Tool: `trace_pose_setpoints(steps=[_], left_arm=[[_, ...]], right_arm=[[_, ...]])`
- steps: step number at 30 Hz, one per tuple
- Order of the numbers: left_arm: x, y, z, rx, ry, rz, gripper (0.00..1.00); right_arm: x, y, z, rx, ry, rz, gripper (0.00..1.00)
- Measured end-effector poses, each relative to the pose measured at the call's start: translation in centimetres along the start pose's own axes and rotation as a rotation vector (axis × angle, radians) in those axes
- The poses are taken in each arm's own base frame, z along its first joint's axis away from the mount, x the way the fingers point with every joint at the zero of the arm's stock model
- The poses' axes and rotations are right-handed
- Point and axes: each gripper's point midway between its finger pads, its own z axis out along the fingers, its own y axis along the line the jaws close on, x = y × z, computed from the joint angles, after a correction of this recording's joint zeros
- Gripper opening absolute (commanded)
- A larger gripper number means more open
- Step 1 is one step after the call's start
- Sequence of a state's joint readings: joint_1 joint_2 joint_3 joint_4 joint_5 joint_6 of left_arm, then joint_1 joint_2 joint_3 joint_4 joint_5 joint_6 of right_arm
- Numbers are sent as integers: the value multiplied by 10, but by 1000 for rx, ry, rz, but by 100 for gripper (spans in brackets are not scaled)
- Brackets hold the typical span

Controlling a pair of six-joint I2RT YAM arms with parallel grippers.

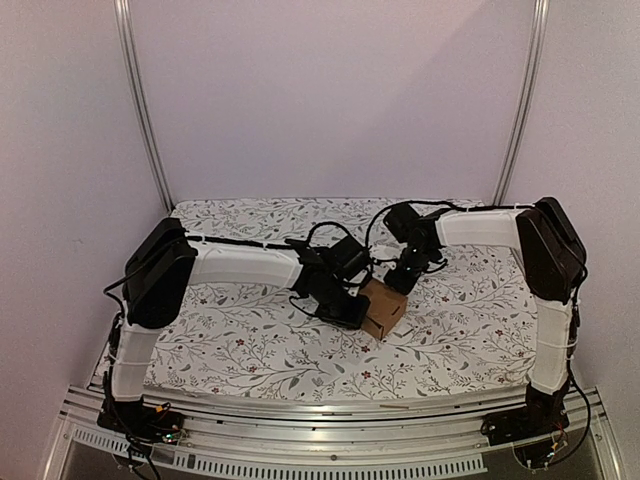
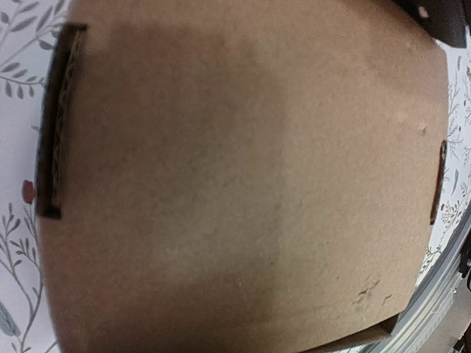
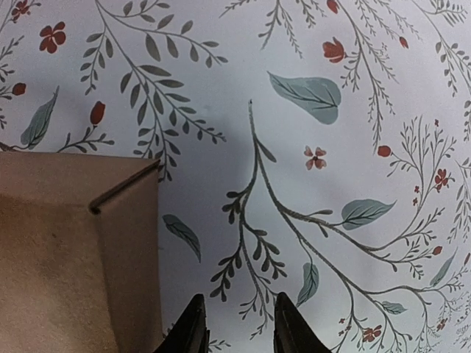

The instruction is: Fold the paper box

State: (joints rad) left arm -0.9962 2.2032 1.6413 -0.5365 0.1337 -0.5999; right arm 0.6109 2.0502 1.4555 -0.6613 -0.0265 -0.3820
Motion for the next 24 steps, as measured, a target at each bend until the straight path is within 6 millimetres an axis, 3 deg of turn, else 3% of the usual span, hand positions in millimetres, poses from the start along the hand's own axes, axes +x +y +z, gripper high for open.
trace_pose_setpoints(steps=[9, 15, 19, 24], left_arm=[[9, 4, 1, -16, 36, 21, 0], [28, 18, -24, -35, 11, 49, 0], [29, 6, -42, 5, -49, 111, 0], [42, -19, -33, 28, -55, 201, 0]], right_arm=[[5, 5, -1, -28, 11, 57, 33], [12, 23, -1, -122, 31, 77, 35], [18, 30, 0, -156, 48, 82, 35], [21, 30, 0, -162, 56, 86, 36]])
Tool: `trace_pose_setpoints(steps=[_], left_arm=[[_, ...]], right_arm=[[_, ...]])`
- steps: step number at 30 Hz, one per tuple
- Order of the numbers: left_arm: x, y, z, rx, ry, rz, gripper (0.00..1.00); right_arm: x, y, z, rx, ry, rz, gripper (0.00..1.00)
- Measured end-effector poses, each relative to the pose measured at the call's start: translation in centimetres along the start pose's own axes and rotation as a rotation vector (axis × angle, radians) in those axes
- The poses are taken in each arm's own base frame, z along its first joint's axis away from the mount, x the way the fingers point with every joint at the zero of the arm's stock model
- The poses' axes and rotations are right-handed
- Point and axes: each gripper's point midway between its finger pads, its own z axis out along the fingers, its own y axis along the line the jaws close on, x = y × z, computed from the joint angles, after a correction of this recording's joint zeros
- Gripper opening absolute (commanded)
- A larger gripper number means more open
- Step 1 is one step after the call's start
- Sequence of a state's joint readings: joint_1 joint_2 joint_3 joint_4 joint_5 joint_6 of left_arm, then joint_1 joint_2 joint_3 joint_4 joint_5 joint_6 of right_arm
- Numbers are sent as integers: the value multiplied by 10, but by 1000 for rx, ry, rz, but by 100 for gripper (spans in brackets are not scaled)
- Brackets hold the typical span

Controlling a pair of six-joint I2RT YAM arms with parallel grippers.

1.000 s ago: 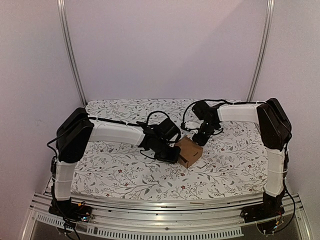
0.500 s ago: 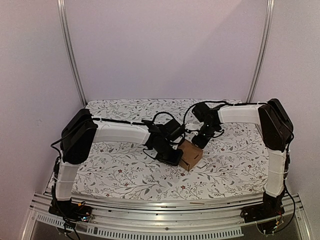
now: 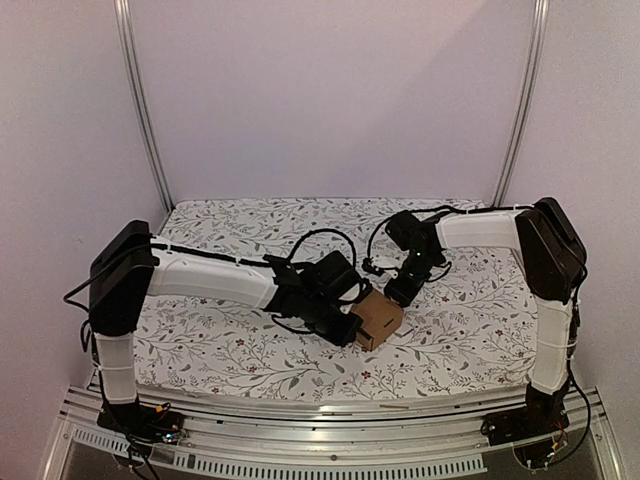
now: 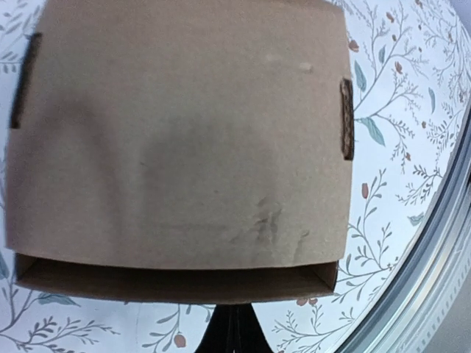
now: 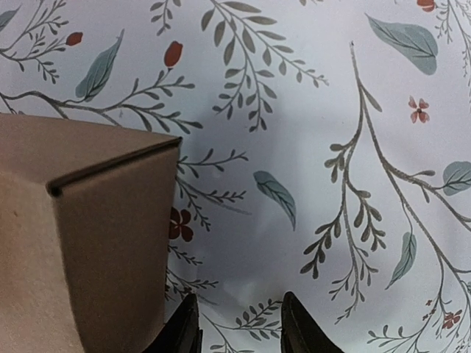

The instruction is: Fold the paper box

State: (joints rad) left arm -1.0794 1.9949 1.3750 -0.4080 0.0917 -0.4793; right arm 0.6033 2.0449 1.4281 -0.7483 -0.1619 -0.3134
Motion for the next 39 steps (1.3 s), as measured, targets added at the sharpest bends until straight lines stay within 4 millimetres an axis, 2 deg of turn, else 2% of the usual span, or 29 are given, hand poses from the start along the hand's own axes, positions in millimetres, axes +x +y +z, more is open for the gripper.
trace_pose_setpoints(steps=[3, 8, 11, 16, 23, 28, 33, 39], left_arm=[[12, -6, 10, -14, 23, 32, 0], [21, -5, 19, -47, 42, 51, 0], [17, -6, 20, -52, 36, 53, 0], [-3, -20, 22, -32, 13, 66, 0], [3, -18, 43, -68, 96, 74, 0], [5, -11, 41, -121, 117, 61, 0], [11, 1, 37, -181, 113, 54, 0], [24, 19, 10, -214, 79, 62, 0]], right_arm=[[3, 0, 1, -2, 9, 3, 36], [5, 1, 1, -4, 11, 3, 36], [6, 3, 1, -12, 11, 3, 36], [8, 6, 0, -33, 8, 12, 36], [14, 8, -2, -50, 26, 45, 37], [22, 12, -7, -19, 29, 122, 36], [14, 17, -21, -5, -5, 157, 36], [20, 21, -23, -74, 4, 195, 37]])
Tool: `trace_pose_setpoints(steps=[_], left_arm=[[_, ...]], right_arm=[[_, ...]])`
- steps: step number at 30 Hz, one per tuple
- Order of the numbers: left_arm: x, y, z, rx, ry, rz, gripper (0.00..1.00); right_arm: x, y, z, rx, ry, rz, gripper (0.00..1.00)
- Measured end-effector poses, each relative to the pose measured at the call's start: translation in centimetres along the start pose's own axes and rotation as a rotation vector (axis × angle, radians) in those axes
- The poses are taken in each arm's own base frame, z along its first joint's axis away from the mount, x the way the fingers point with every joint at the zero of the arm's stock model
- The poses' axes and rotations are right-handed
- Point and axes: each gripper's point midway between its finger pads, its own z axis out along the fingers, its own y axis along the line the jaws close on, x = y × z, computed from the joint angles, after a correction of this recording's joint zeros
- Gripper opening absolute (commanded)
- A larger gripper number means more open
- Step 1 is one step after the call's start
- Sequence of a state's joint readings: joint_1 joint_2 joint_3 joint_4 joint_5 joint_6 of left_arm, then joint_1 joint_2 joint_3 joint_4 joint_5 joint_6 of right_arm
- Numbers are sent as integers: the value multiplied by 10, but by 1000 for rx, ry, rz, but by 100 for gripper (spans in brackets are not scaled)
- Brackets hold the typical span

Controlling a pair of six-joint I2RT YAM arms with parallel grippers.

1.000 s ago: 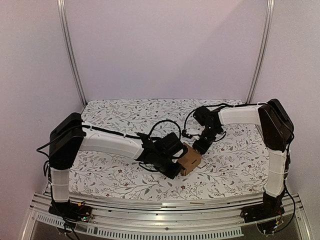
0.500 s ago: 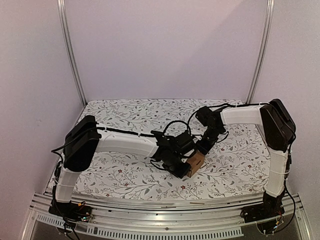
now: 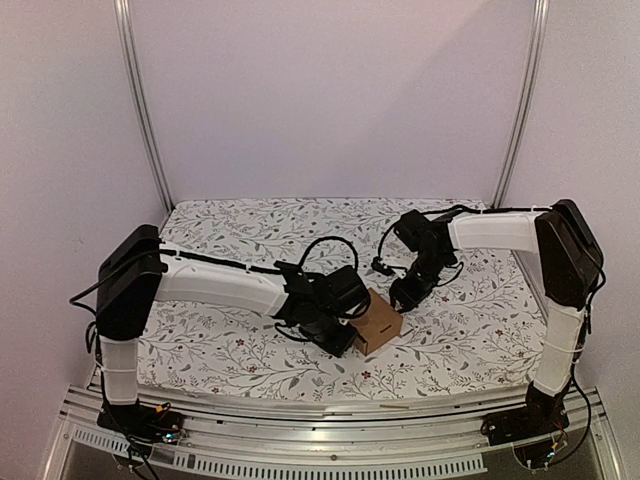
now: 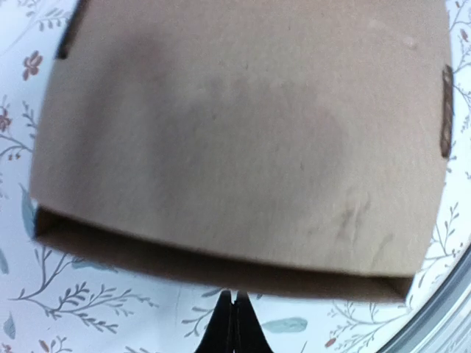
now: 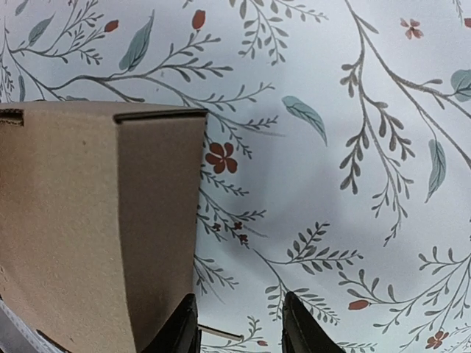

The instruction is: Fold the paper box

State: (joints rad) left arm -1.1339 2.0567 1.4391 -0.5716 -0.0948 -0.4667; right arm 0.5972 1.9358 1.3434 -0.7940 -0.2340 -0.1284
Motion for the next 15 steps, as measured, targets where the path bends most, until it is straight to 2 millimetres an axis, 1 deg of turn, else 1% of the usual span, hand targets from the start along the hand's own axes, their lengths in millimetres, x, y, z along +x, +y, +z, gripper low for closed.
trace_pose_setpoints(steps=[3, 5, 6, 10, 13, 15], left_arm=[[7, 3, -16, 22, -25, 23, 0], [10, -4, -22, 62, -44, 51, 0], [11, -9, -22, 89, -49, 62, 0], [21, -27, -14, 170, -36, 103, 0], [21, -39, -5, 202, -32, 132, 0], [16, -45, 1, 217, -33, 147, 0]], right_arm=[[2, -8, -2, -5, 3, 17, 37], [4, -12, -3, -3, 5, 23, 36], [4, -14, -3, -2, 5, 23, 36], [6, -13, -4, -6, 11, 10, 34], [7, -11, -3, -19, 16, 5, 33], [8, -7, -2, -34, 20, 2, 33]])
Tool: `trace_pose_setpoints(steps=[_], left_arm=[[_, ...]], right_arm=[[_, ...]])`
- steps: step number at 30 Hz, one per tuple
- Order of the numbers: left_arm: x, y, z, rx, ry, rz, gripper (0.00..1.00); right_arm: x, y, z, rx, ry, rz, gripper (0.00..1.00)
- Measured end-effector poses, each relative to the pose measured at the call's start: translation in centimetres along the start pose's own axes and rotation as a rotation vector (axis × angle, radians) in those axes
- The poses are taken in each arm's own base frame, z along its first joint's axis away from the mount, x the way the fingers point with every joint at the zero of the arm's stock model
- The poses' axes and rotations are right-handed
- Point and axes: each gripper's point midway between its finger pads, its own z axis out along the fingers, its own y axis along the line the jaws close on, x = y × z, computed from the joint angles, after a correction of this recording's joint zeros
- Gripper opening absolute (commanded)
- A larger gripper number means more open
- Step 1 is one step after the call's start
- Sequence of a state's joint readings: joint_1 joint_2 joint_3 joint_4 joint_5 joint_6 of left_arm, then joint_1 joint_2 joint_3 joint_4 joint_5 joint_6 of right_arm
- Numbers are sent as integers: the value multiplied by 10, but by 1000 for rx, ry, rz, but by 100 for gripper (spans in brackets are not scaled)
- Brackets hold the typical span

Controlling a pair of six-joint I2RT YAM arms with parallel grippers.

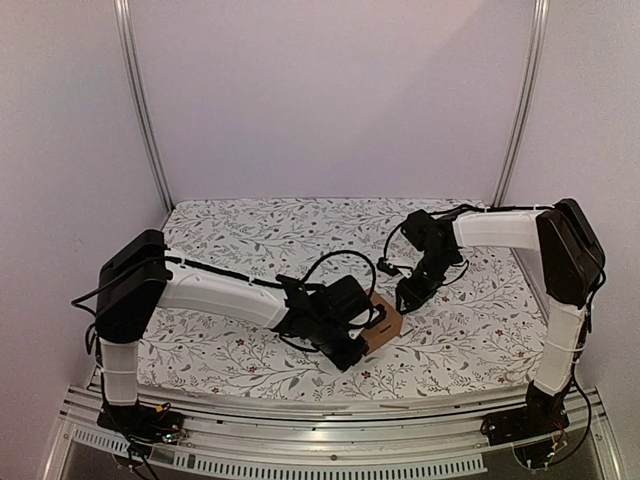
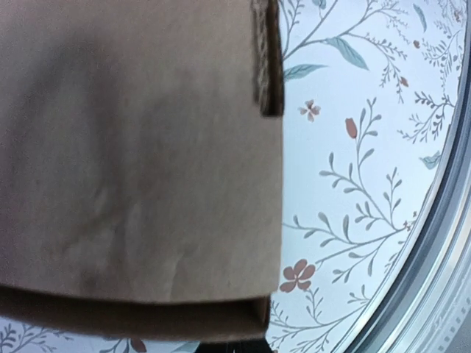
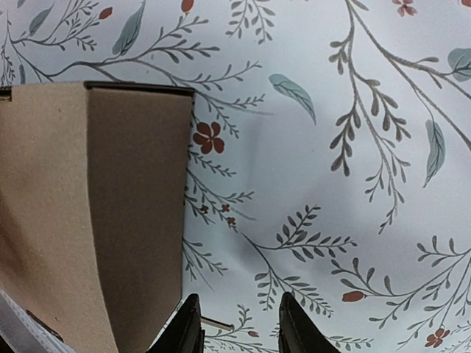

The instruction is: Fold the paper box

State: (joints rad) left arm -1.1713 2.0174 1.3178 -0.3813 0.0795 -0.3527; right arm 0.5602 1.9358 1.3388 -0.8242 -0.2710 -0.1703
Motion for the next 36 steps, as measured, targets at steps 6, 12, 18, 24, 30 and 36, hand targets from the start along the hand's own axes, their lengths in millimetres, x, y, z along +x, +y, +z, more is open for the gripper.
trace_pose_setpoints(steps=[6, 12, 18, 24, 30, 36], left_arm=[[-30, -15, 14, 35, -8, 39, 0], [-27, -21, 18, 40, 39, 45, 0], [-2, -17, 5, 47, 62, 79, 0], [45, 0, -32, 16, 129, 90, 0], [57, 45, -40, -51, 158, 7, 0], [22, 73, -31, -91, 112, -18, 0]], right_arm=[[6, 17, 8, -27, 21, -49, 33], [4, 17, 9, -18, 17, -68, 33], [8, 14, 6, -43, 23, -46, 35], [-10, 11, -8, -27, -10, -72, 36], [-46, 2, -13, 13, -67, -111, 36], [-48, -4, 5, 18, -33, -122, 36]])
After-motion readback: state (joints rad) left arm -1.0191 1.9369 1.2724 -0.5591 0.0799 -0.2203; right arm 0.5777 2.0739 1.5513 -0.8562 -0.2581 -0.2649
